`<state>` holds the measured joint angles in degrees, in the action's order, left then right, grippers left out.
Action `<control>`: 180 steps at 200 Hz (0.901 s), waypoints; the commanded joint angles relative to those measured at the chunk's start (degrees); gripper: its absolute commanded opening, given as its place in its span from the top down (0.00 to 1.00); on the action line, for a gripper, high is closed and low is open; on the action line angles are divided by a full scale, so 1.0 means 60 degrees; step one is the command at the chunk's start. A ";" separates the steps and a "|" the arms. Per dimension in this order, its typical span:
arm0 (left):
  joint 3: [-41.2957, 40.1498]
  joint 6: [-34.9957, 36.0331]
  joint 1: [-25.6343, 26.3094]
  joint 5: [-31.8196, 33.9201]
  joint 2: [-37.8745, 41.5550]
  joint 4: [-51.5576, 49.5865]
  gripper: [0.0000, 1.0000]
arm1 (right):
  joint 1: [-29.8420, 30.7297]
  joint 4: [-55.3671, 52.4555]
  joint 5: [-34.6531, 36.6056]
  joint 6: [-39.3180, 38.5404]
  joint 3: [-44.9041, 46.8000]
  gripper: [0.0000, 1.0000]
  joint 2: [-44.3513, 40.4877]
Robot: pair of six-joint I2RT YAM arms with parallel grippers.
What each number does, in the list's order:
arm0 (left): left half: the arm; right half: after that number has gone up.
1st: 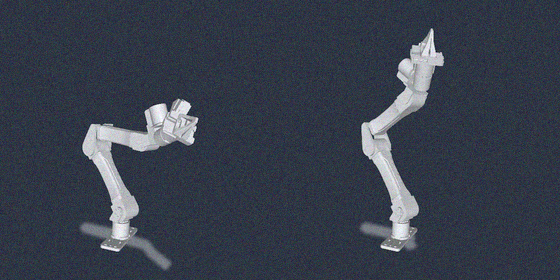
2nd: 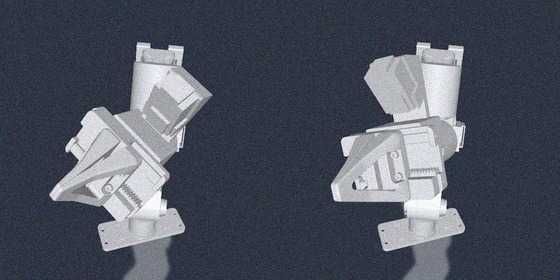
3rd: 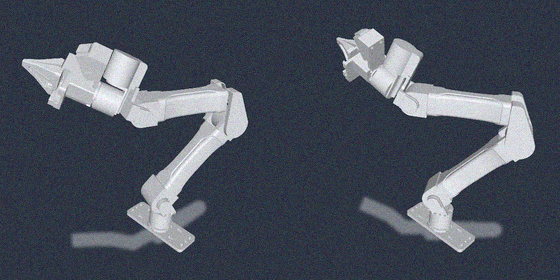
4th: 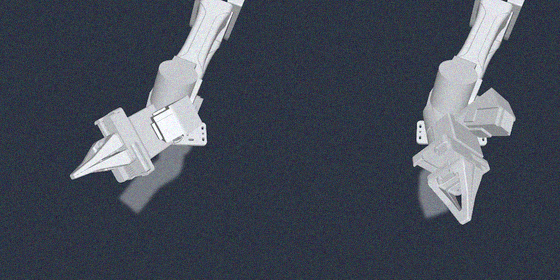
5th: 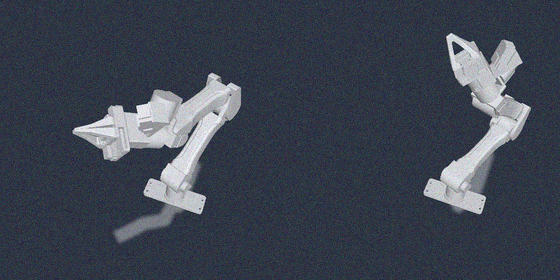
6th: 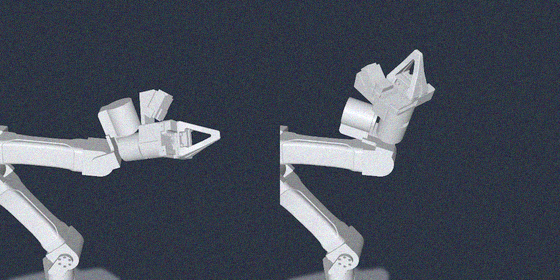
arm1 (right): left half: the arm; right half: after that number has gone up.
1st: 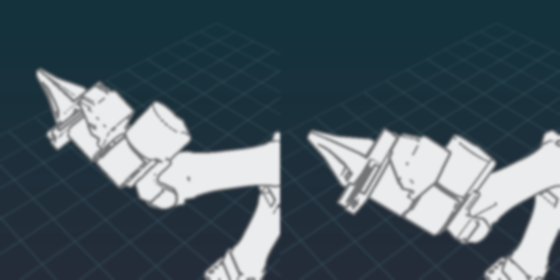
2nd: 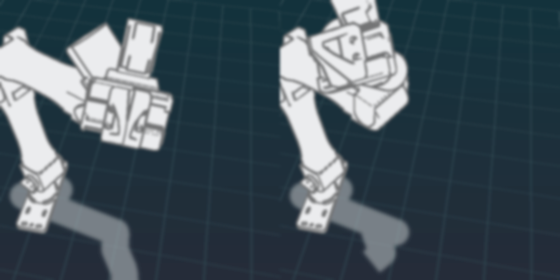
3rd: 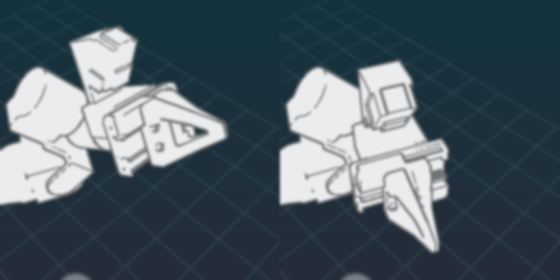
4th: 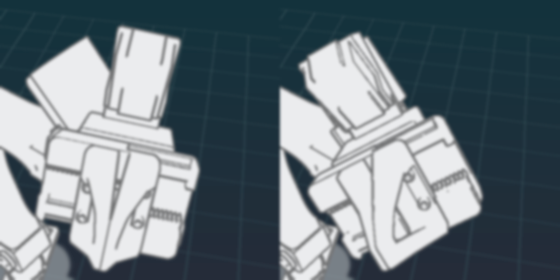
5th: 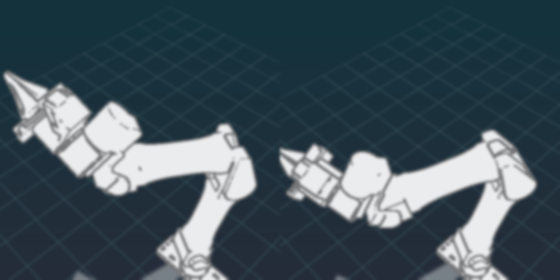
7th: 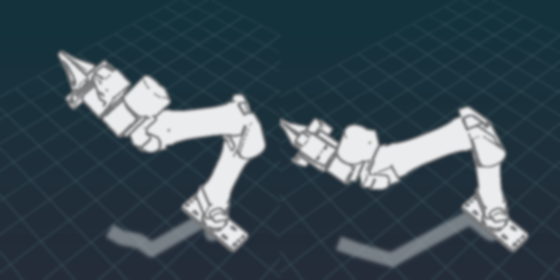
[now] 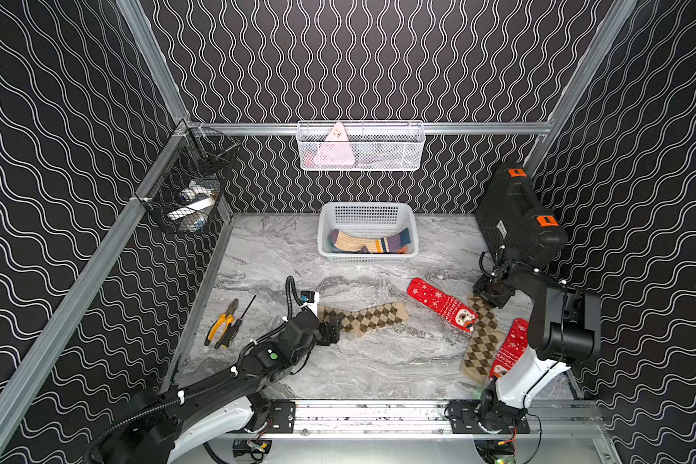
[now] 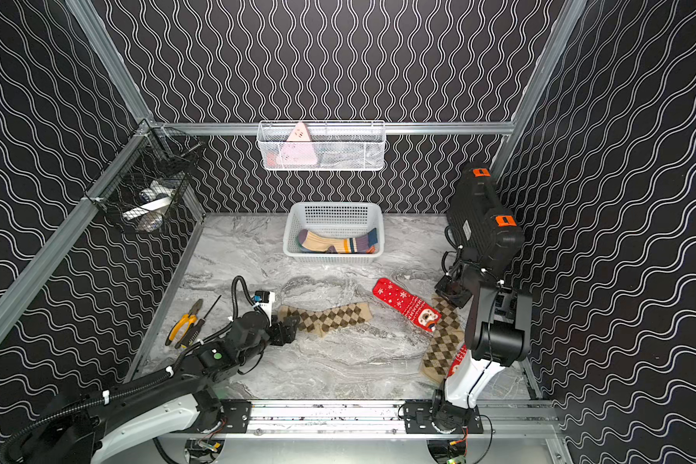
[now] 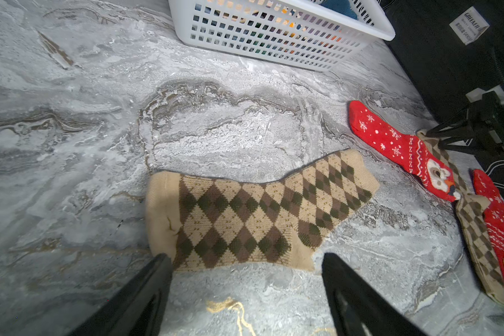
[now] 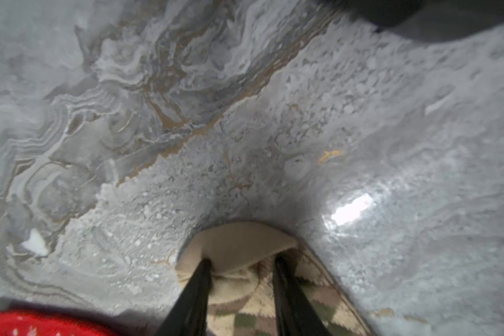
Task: Place the socks together as a pair
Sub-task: Pick up the sock at the center of the board.
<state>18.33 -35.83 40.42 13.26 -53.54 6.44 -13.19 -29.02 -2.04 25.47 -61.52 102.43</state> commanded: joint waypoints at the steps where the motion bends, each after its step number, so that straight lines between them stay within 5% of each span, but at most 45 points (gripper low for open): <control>1: 0.0069 0.0099 -0.0007 0.0011 -0.0027 0.0187 0.14 | 0.0019 0.0110 0.0105 0.0206 -0.0030 0.69 0.0229; 64: 0.0033 0.0112 -0.0006 0.0047 0.0086 0.0128 0.15 | 0.0139 0.0350 0.0216 0.0282 0.0204 1.00 0.0135; 124: 0.0097 0.0143 -0.0013 0.0162 0.0032 0.0067 0.15 | 0.0513 -0.1119 0.1101 -0.0086 -0.0878 1.00 -0.2390; 180: 0.0279 0.0201 -0.0004 0.0431 0.0347 -0.0541 0.15 | 0.2222 -0.2080 0.1223 -0.0323 -0.2211 1.00 -0.3982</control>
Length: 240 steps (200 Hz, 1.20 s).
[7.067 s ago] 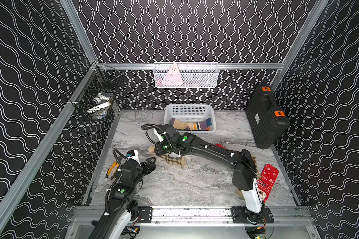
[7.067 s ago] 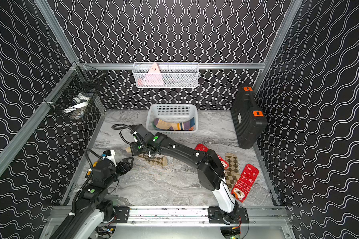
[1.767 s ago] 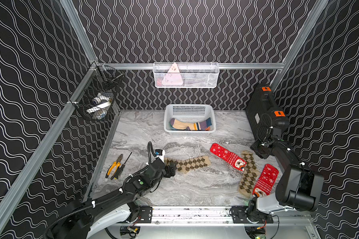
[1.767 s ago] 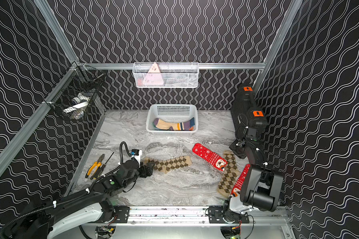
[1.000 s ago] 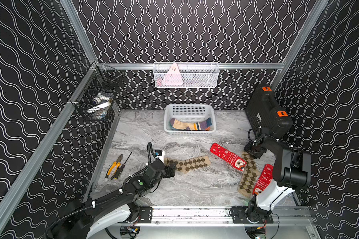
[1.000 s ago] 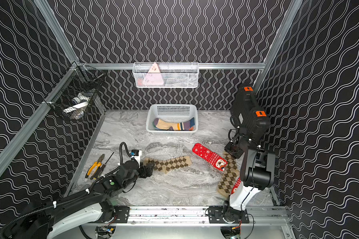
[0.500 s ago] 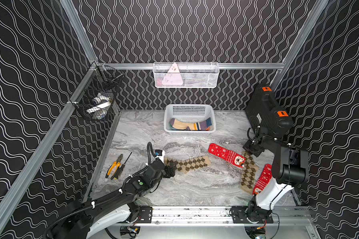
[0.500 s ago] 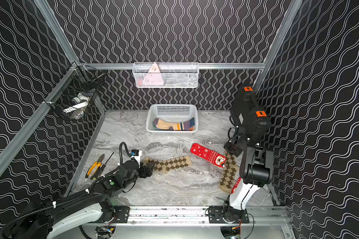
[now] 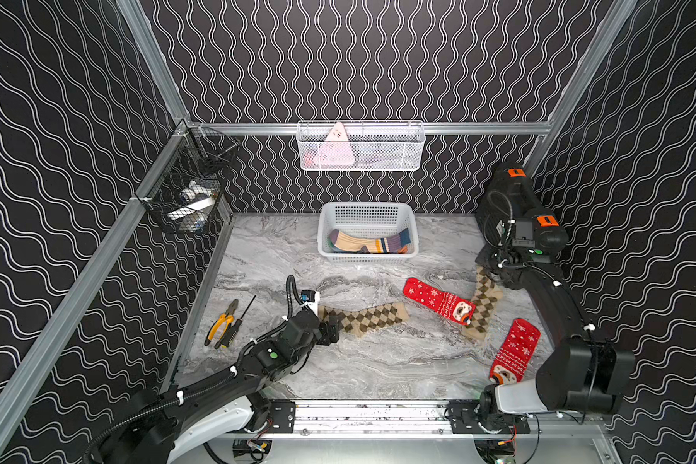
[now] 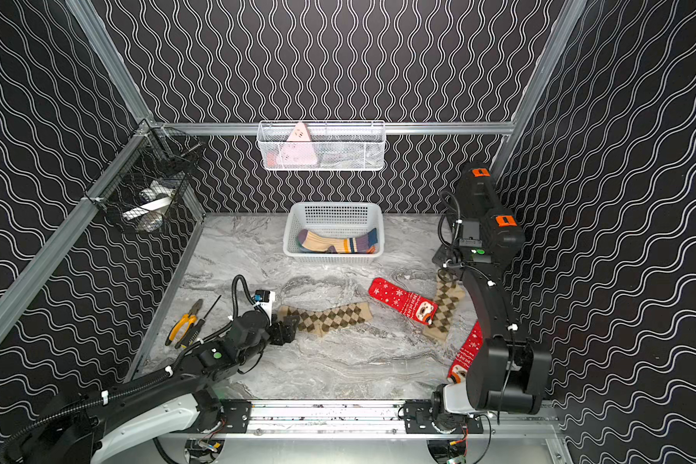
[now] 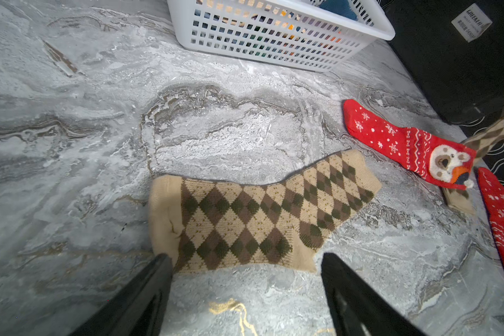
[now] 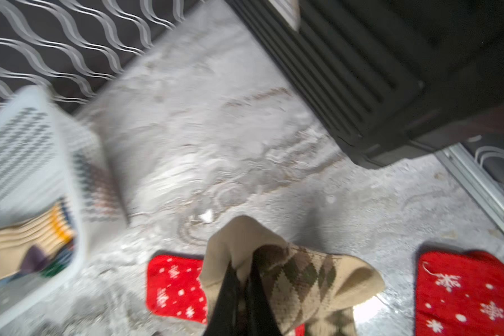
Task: Place the socks together as a pair
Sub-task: Pick up the sock at the center of the board, then place the sock at the center of the board.
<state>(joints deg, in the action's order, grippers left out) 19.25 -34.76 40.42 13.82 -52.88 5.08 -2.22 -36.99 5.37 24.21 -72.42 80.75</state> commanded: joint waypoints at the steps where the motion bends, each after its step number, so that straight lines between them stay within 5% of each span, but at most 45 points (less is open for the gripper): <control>1: 0.0122 0.0022 -0.0002 0.0342 0.0256 -0.0332 0.15 | 0.0411 -0.0764 -0.0065 -0.0110 -0.0416 1.00 -0.0388; 48: 0.0210 0.0011 -0.0012 0.0637 0.0710 -0.0863 0.15 | 0.1675 -0.1381 -0.2760 -0.0123 -0.0893 0.99 -0.0807; 85: 0.0283 -0.0001 -0.0003 0.0766 0.0699 -0.1172 0.15 | 0.2703 -0.1429 -0.3501 0.0019 -0.0562 0.99 -0.1206; 196: 0.0451 0.0029 -0.0028 0.1476 0.1036 -0.1944 0.15 | 0.3628 -0.1045 -0.4963 0.0280 -0.1412 0.97 -0.1275; 240: 0.0555 0.0077 -0.0050 0.1701 0.1141 -0.2210 0.15 | 0.5138 -0.0124 -0.6120 0.0838 -0.0844 0.94 -0.1048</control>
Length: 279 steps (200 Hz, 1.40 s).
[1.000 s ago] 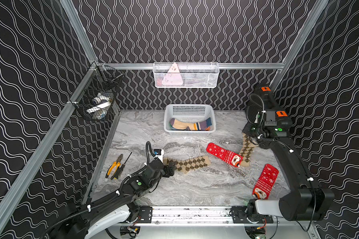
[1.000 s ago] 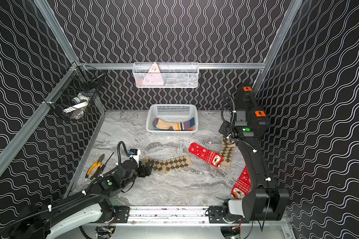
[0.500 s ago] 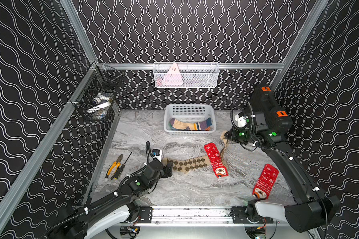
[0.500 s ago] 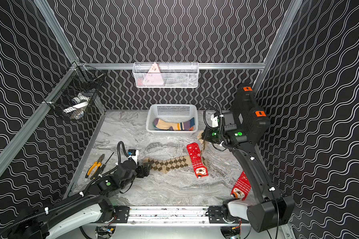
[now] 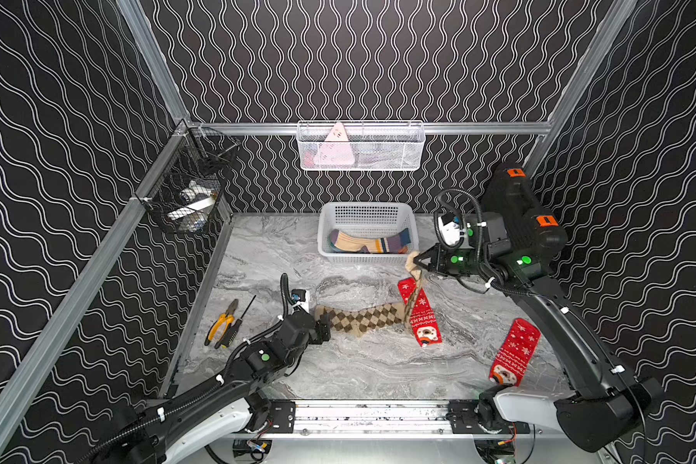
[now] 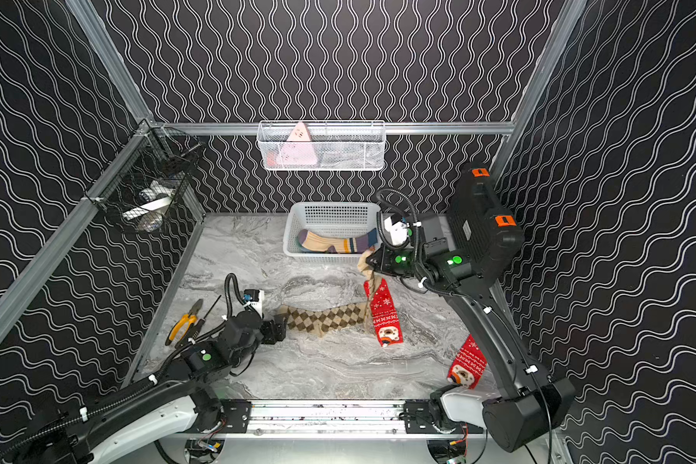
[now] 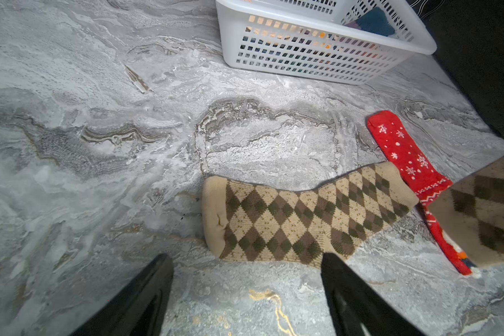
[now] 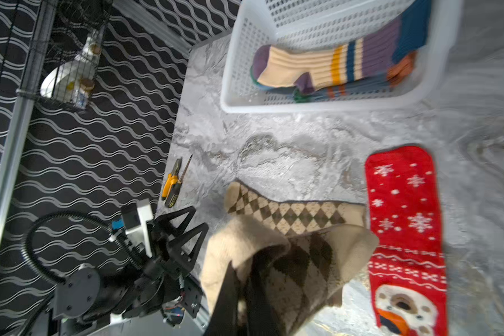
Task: Place the socks together as a pair
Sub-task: Place the sock at the center of the board.
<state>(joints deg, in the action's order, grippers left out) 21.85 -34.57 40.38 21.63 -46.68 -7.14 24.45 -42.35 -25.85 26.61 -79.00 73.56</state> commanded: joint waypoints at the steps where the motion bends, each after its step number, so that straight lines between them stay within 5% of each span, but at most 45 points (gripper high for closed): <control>1: 0.0122 0.0039 -0.0047 0.0405 0.0112 -0.0181 0.15 | 0.0734 0.0786 -0.0957 0.0440 0.0272 0.94 0.0164; 74: -0.0004 0.0299 -0.0134 0.0288 0.0884 -0.0113 0.16 | 0.1975 0.3267 -0.4132 0.1104 0.1962 0.88 0.1610; 110: 0.0053 0.0275 -0.0129 -0.0006 0.0768 -0.0007 0.16 | 0.1472 0.2270 -0.2264 0.0126 0.1613 0.87 0.3006; 146: 0.0105 0.0224 -0.0124 -0.0430 0.0084 0.0530 0.16 | 0.1236 0.1478 0.1311 -0.0274 0.1279 0.69 0.3942; 189: 0.0370 0.0283 -0.0119 -0.0776 -0.1051 0.1193 0.15 | 0.1214 0.0659 0.4069 -0.0248 0.1432 0.55 0.3926; 225: 0.0521 0.0291 -0.0129 -0.0922 -0.1844 0.1708 0.15 | 0.1227 0.0470 0.4596 -0.0093 0.2210 0.49 0.2405; 279: 0.1777 0.0890 -0.0086 -0.2859 -0.4440 0.3093 0.15 | 0.1389 0.0788 0.2535 0.0317 0.4393 0.47 0.0126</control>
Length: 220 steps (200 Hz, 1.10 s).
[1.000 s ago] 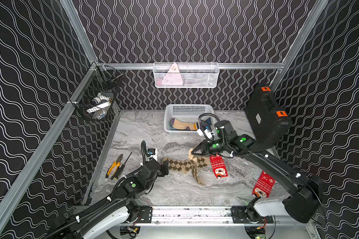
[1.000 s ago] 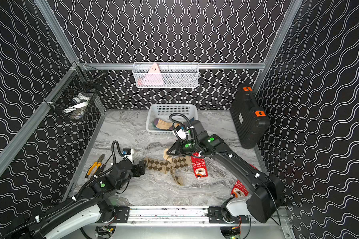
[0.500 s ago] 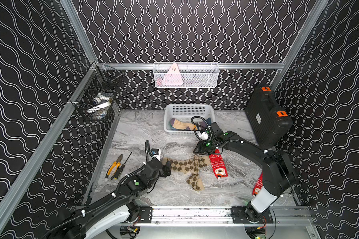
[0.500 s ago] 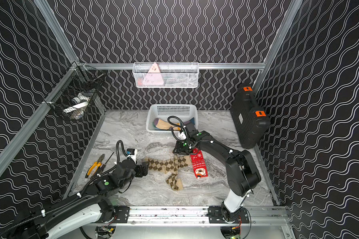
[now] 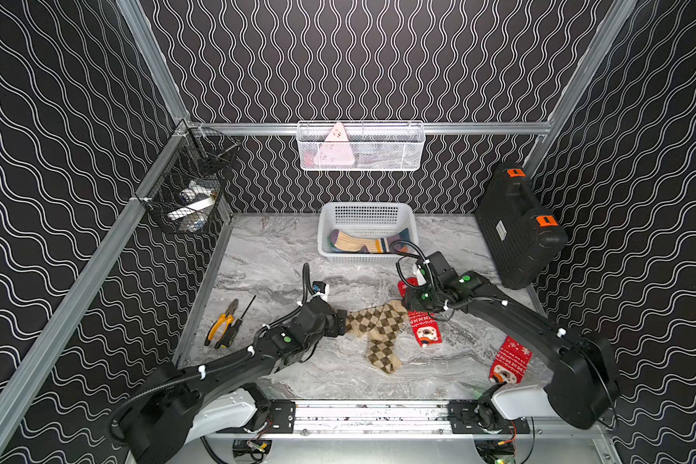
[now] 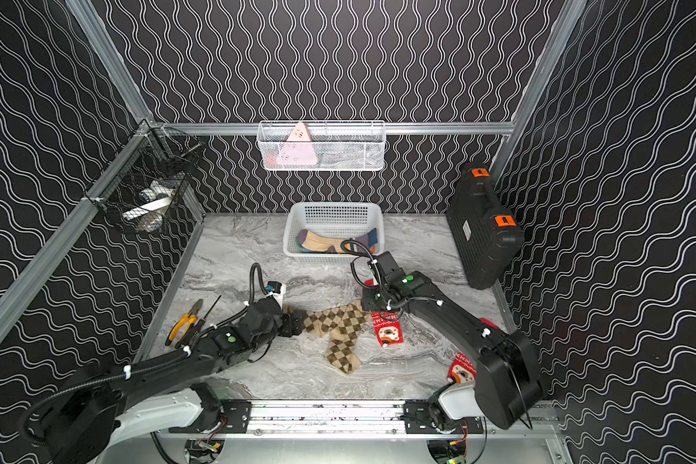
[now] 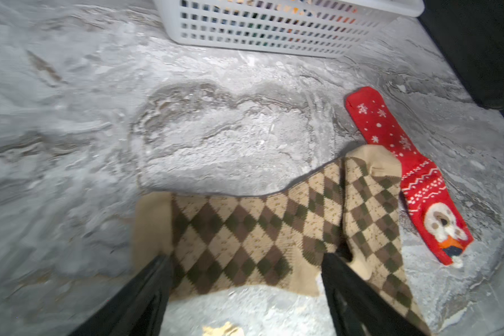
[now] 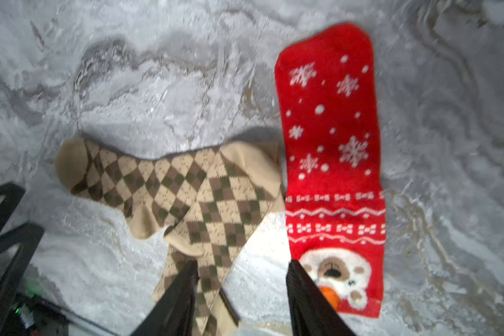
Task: Place the socks together as a pair
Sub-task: Place the sock at the center of the board, then pick up the sock at the center of the board.
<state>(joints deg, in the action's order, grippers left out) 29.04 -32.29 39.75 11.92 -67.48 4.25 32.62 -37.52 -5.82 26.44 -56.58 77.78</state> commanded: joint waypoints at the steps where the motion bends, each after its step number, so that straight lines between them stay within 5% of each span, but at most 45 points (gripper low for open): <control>1: 0.0616 0.0537 0.0030 -0.1307 -0.1037 0.1232 0.15 | 0.0027 -0.0017 -0.0794 0.0358 0.0699 0.47 -0.0618; 31: 0.1910 0.1456 0.0481 -0.2445 -0.2820 0.1761 0.15 | -0.0442 -0.0196 0.0116 0.0515 0.1440 0.47 -0.1676; 88: 0.3670 0.2749 0.0903 -0.3483 -0.5429 0.2289 0.18 | -0.3363 0.0275 -0.1661 0.0228 0.1959 0.47 -0.2761; 127: 0.4803 0.3101 0.0922 -0.2718 -0.6976 0.1913 0.25 | -0.3679 0.0455 -0.2332 0.0091 0.1955 0.47 -0.2493; 152: 0.5232 0.3285 0.0960 -0.2170 -0.7407 0.1813 0.37 | -0.3694 0.0568 -0.2555 0.0037 0.2032 0.48 -0.2441; 202: 0.5602 0.3324 0.0974 -0.1827 -0.7591 0.1754 0.88 | -0.3694 0.0634 -0.2702 -0.0052 0.2076 0.51 -0.2408; 220: 0.5464 0.3150 0.0967 -0.1639 -0.7350 0.1721 0.99 | -0.3694 0.0660 -0.2765 -0.0070 0.2061 0.53 -0.2386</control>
<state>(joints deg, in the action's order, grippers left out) 62.15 -13.56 45.58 -0.16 -112.81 14.76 10.44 -34.85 -21.34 26.85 -44.16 63.24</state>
